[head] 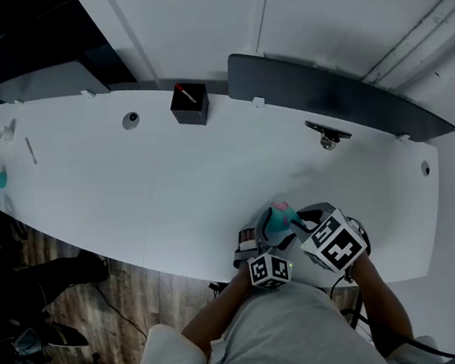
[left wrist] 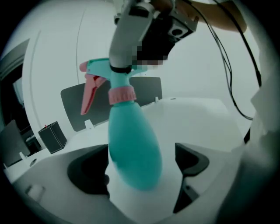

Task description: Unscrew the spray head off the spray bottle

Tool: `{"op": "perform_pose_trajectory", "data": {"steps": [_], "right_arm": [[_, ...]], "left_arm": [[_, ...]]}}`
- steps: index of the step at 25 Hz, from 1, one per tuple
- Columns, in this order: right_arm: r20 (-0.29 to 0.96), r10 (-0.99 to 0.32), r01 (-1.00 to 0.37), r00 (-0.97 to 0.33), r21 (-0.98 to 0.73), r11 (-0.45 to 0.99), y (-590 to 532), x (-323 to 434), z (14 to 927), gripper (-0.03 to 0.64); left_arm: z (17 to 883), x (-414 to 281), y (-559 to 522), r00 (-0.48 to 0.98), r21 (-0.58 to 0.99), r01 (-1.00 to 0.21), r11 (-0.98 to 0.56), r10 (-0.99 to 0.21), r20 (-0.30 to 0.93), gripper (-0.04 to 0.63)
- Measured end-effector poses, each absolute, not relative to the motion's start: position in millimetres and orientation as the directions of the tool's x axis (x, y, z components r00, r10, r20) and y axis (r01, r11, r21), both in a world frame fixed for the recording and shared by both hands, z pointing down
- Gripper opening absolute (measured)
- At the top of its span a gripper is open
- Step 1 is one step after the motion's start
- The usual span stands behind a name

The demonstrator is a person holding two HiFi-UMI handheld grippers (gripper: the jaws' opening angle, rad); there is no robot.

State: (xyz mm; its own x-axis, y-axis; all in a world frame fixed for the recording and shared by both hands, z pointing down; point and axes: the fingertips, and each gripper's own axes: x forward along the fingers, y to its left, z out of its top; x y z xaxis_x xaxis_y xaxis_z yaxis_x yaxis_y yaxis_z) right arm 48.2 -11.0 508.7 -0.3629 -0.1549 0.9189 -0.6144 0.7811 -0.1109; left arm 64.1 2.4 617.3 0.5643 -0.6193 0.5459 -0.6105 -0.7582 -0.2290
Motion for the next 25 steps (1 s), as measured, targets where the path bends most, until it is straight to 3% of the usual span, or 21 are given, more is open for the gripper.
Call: {"op": "perform_pose_trajectory", "data": {"steps": [2, 4, 10, 15, 20, 25], "right_arm": [[0.921, -0.149, -0.602, -0.361, -0.108, 0.791, -7.7, 45.0, 509.5, 0.071], [0.92, -0.152, -0.583, -0.362, -0.096, 0.806, -5.3, 42.5, 510.9, 0.071], [0.929, -0.141, -0.488, -0.342, -0.048, 0.872, -0.1, 43.6, 508.2, 0.071], [0.95, -0.106, -0.254, -0.294, 0.029, 0.967, 11.7, 44.6, 505.3, 0.069], [0.957, -0.088, 0.009, -0.277, 0.095, 0.995, 31.3, 39.4, 495.9, 0.069], [0.954, -0.103, -0.042, -0.281, 0.095, 0.995, 25.2, 44.4, 492.6, 0.069]], "left_arm": [[624.8, 67.5, -4.0, 0.527, -0.263, -0.62, -0.739, -0.641, 0.559, 0.465], [629.0, 67.0, -9.6, 0.506, -0.282, -0.622, -0.731, -0.649, 0.568, 0.416], [627.7, 70.3, -7.2, 0.55, -0.29, -0.55, -0.783, -0.601, 0.579, 0.407], [627.0, 73.8, 4.0, 0.645, -0.289, -0.409, -0.866, -0.498, 0.58, 0.405], [628.7, 74.8, 20.4, 0.798, -0.229, -0.203, -0.952, -0.297, 0.525, 0.402], [627.4, 75.3, 18.0, 0.82, -0.216, -0.134, -0.967, -0.231, 0.524, 0.402]]}}
